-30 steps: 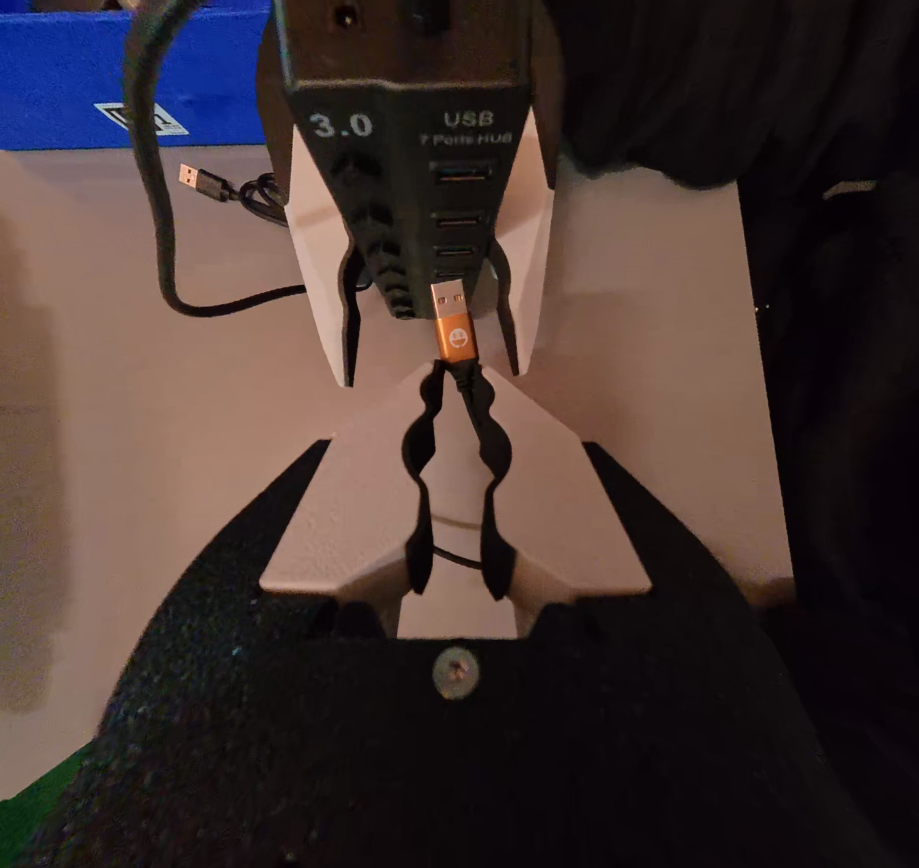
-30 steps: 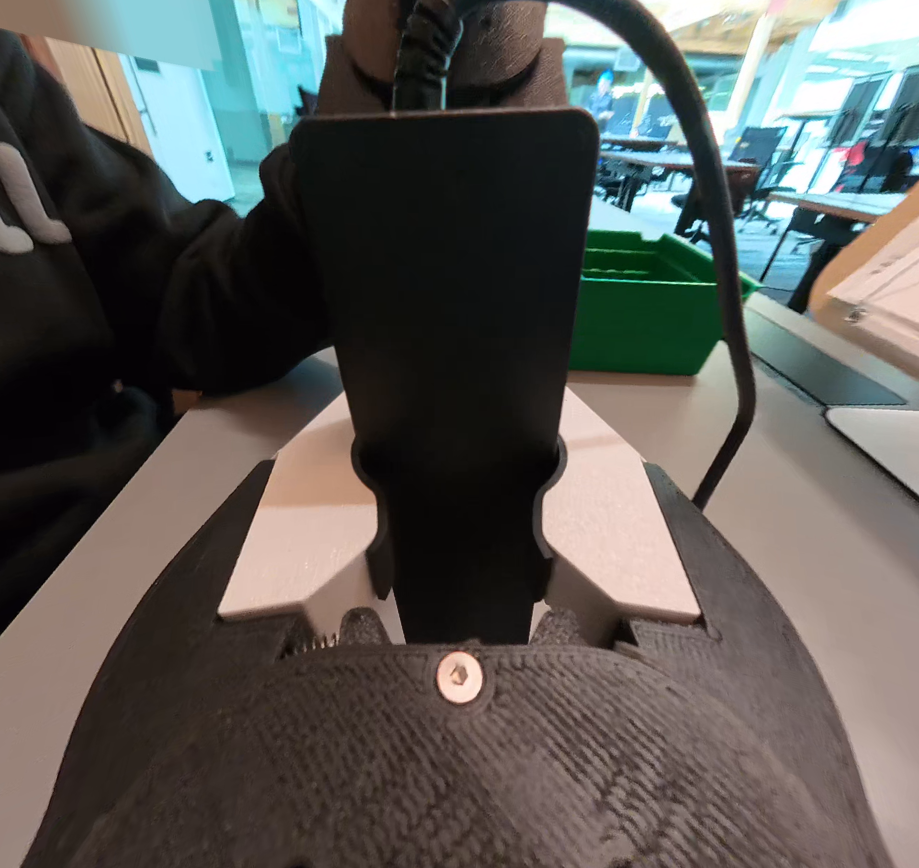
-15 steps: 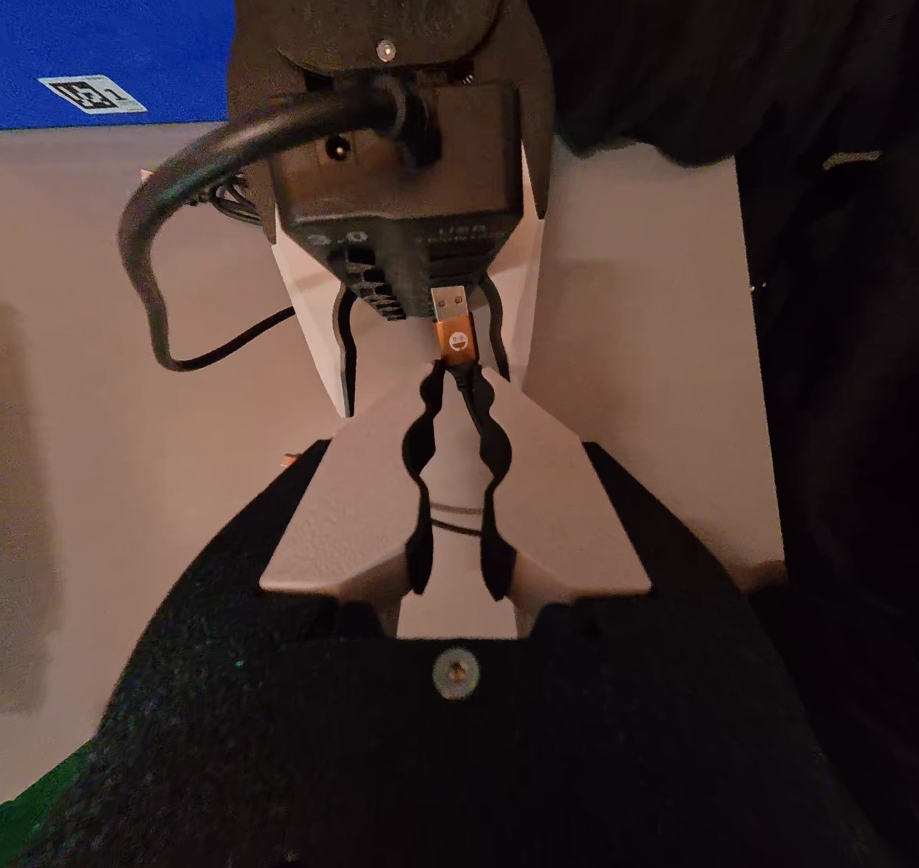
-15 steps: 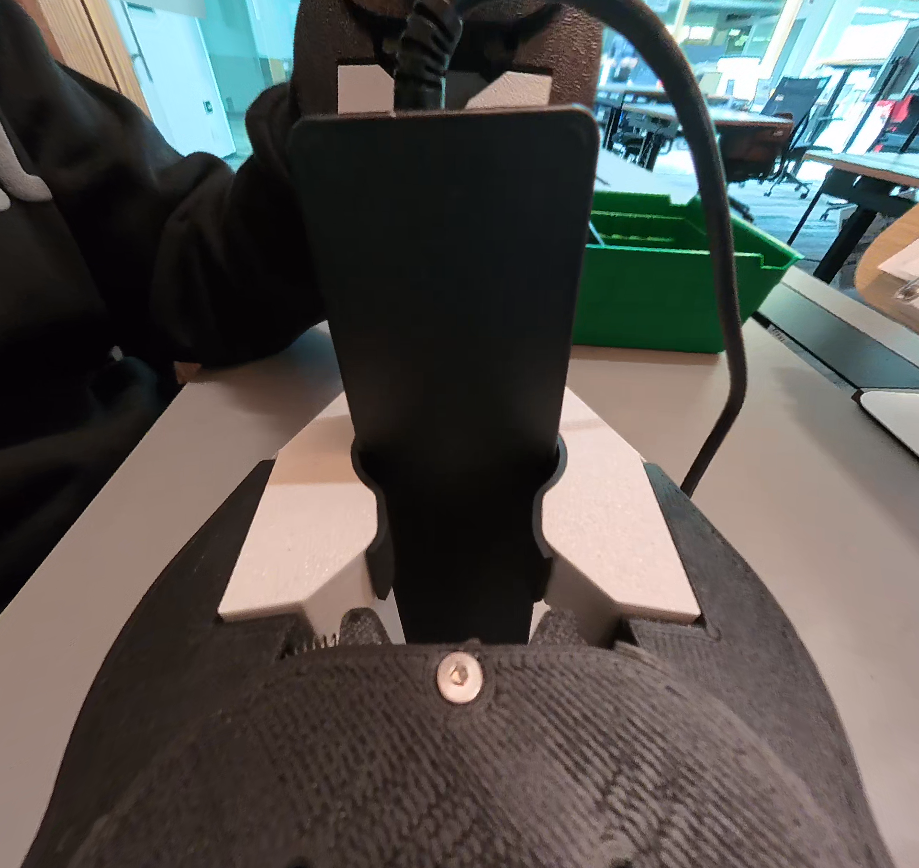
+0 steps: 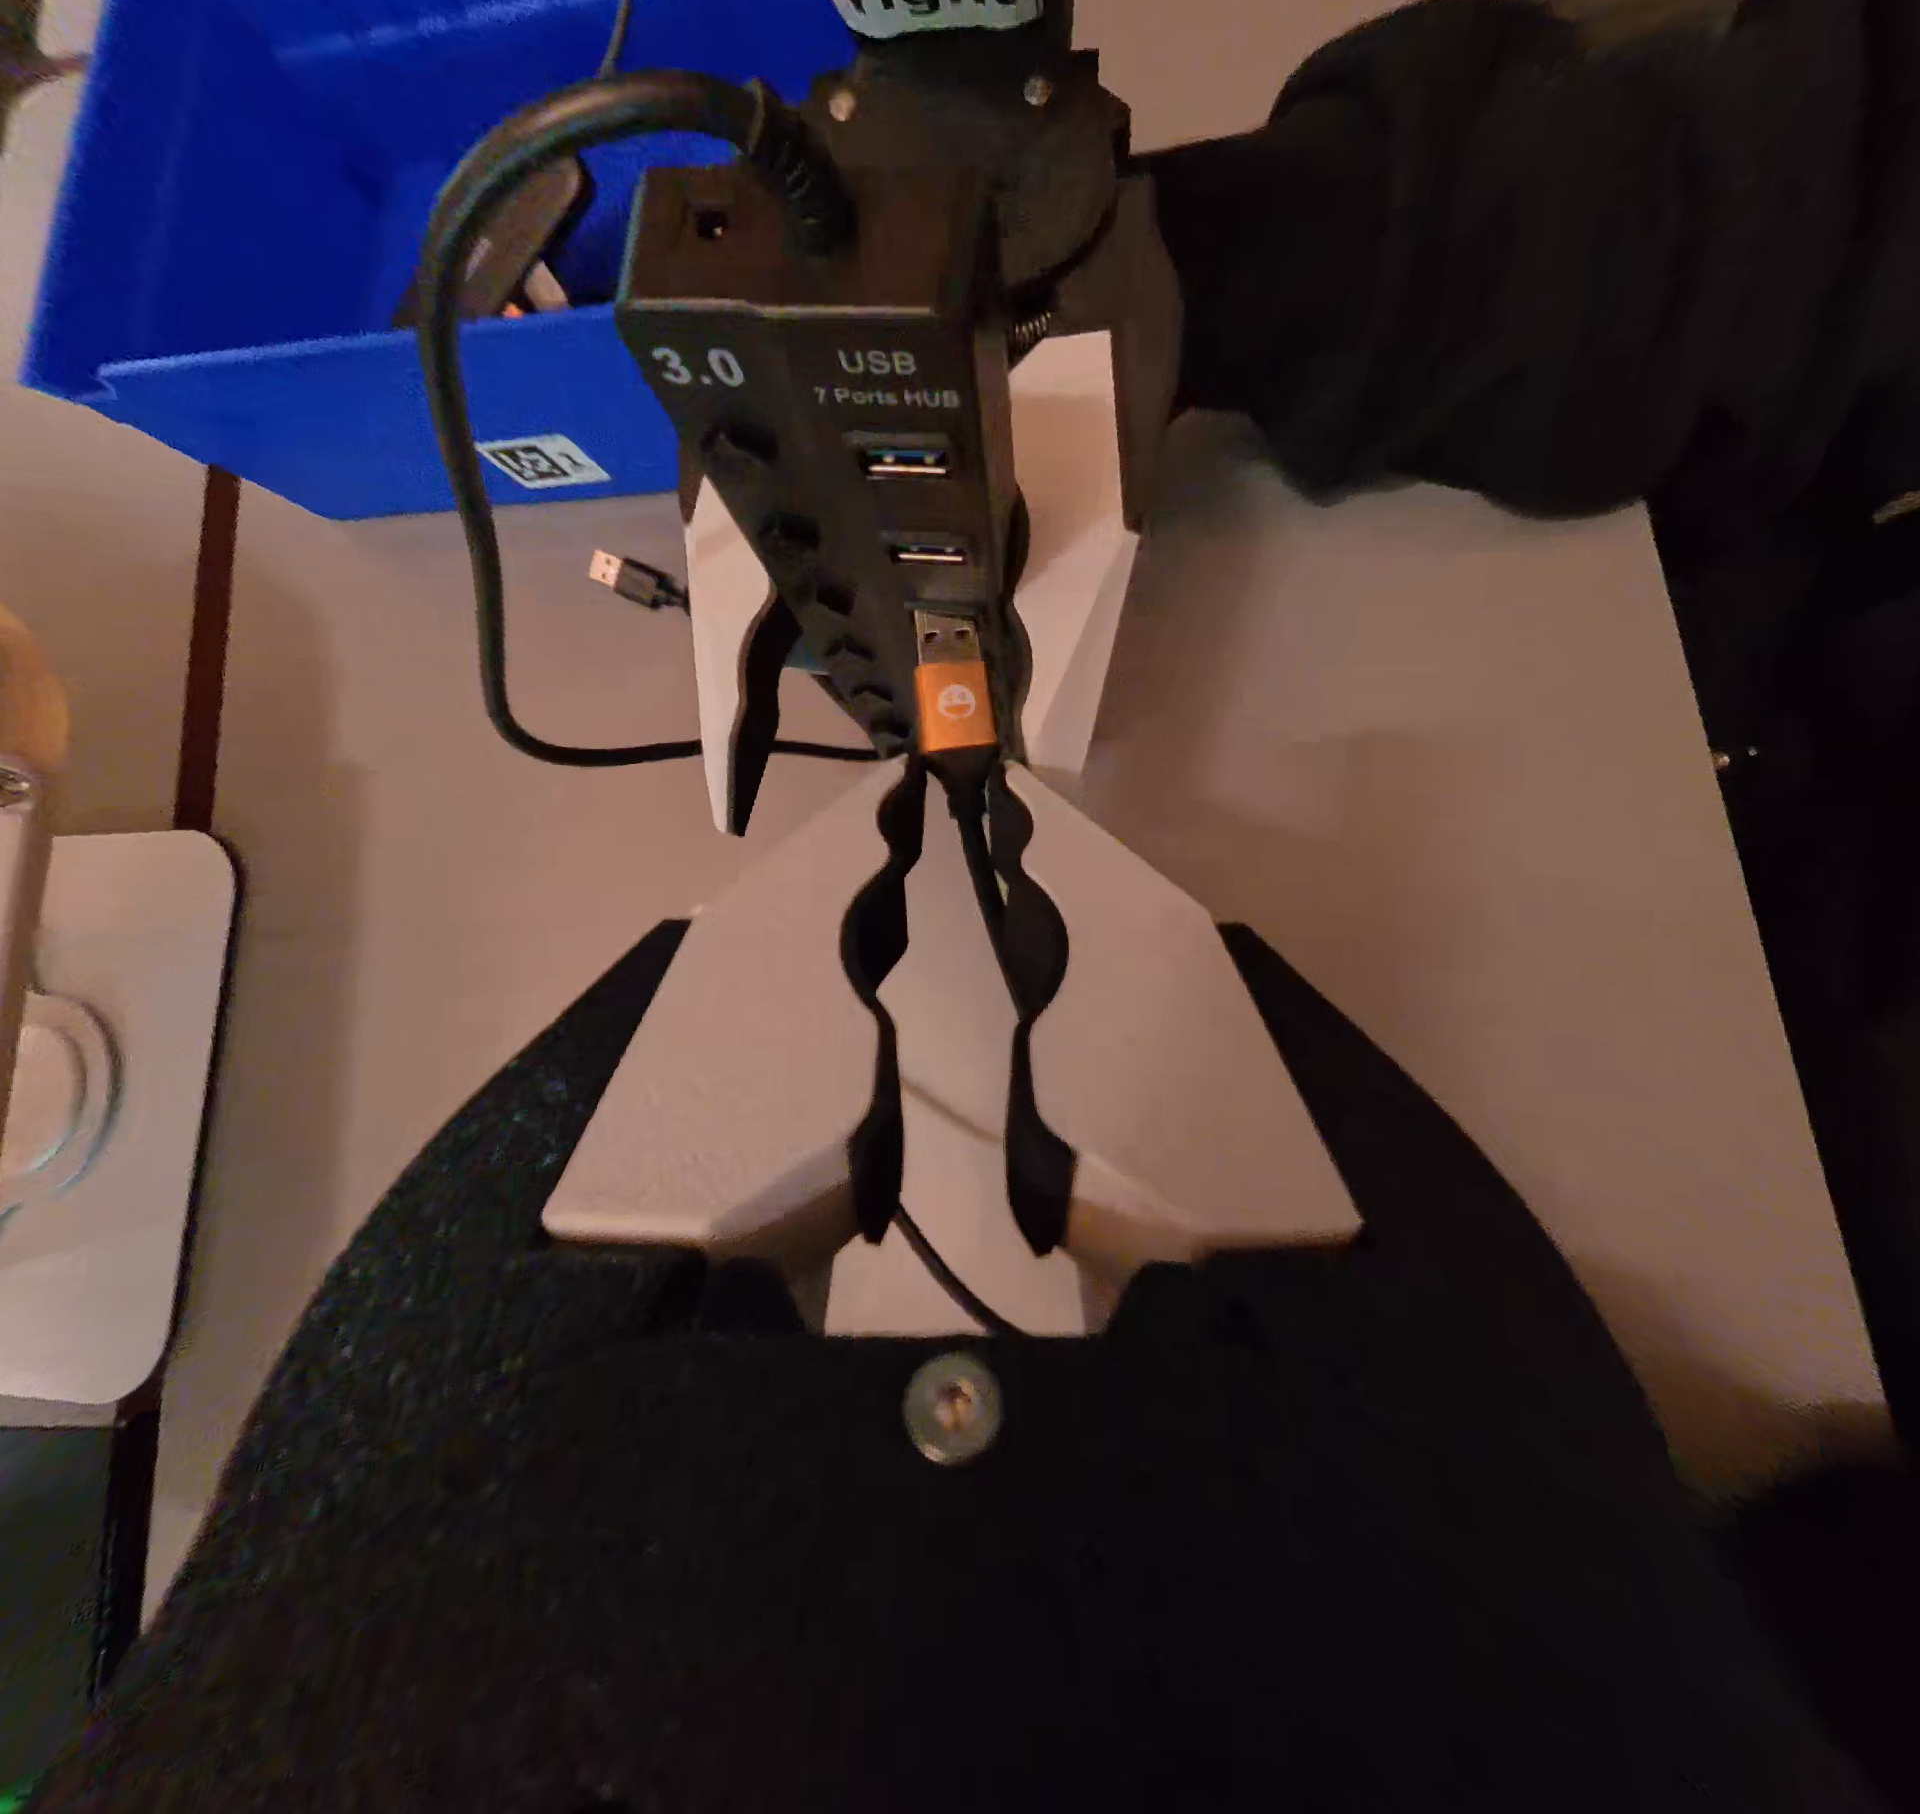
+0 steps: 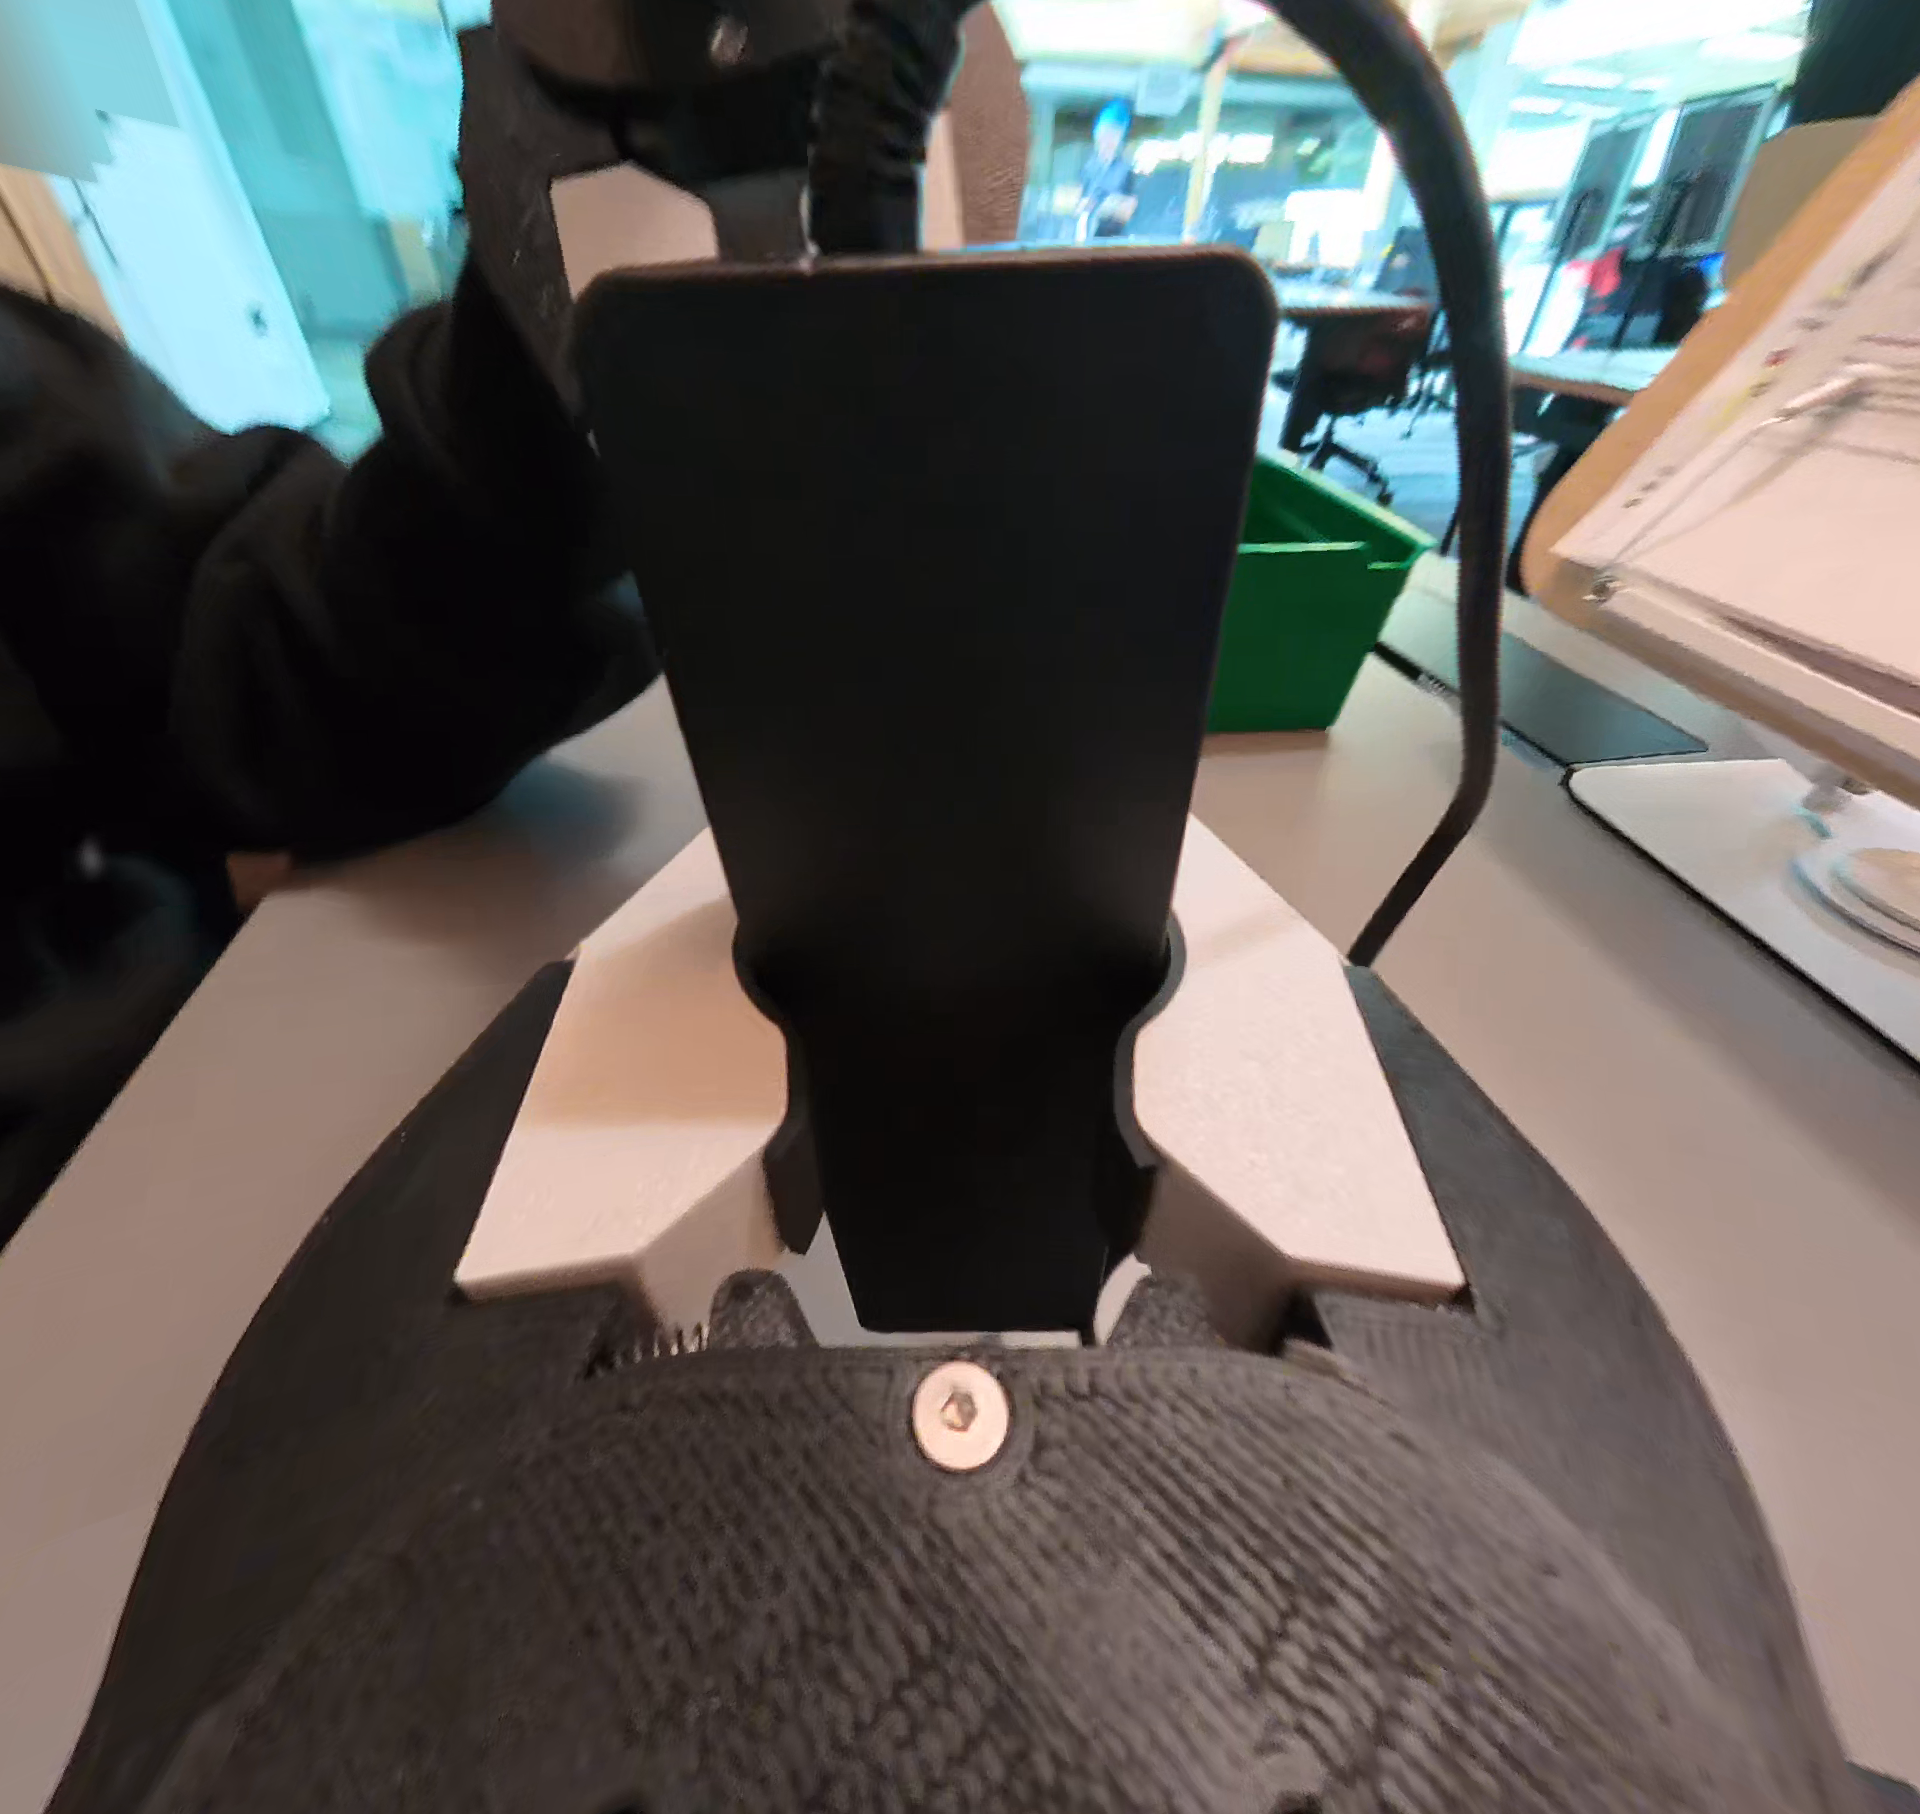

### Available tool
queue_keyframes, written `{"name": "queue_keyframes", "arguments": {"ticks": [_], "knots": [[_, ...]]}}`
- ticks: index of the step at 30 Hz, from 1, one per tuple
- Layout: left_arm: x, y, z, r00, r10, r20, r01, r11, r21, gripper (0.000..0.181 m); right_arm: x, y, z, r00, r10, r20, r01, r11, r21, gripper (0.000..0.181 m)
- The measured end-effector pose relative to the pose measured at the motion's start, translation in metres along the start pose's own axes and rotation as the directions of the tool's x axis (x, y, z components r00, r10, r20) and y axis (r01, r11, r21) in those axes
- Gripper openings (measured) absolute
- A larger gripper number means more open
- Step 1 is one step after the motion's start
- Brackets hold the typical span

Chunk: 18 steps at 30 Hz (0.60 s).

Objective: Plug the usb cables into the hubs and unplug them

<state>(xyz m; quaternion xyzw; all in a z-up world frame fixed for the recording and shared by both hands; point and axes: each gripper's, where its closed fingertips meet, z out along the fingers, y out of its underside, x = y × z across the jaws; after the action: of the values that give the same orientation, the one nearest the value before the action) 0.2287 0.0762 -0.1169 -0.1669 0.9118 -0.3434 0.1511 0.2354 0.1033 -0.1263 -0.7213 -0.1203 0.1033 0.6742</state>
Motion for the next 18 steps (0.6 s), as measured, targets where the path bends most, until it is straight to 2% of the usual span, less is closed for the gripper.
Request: {"name": "queue_keyframes", "arguments": {"ticks": [1,4,9,13,18], "knots": [[-0.003,-0.004,-0.002,1.000,0.000,0.012,0.000,0.999,0.035,0.009,0.002,-0.003,-0.002,1.000,0.013,-0.007,-0.013,1.000,0.024,0.062],[-0.011,-0.014,-0.008,0.997,0.043,0.066,-0.052,0.987,0.151,0.006,0.006,-0.012,-0.006,0.999,0.035,-0.020,-0.034,0.996,0.079,0.062],[-0.021,-0.010,-0.002,0.997,-0.015,0.080,0.004,0.990,0.138,0.005,0.011,-0.011,-0.008,0.998,-0.004,-0.065,0.007,0.999,0.053,0.062],[-0.019,-0.006,0.006,0.999,-0.002,0.047,-0.004,0.992,0.130,0.005,0.006,-0.015,-0.004,0.999,-0.001,-0.042,0.004,0.997,0.075,0.062],[-0.012,0.001,0.001,0.999,0.030,0.033,-0.032,0.996,0.081,0.005,0.012,-0.012,-0.009,0.996,-0.038,-0.083,0.041,0.998,0.042,0.062]]}}
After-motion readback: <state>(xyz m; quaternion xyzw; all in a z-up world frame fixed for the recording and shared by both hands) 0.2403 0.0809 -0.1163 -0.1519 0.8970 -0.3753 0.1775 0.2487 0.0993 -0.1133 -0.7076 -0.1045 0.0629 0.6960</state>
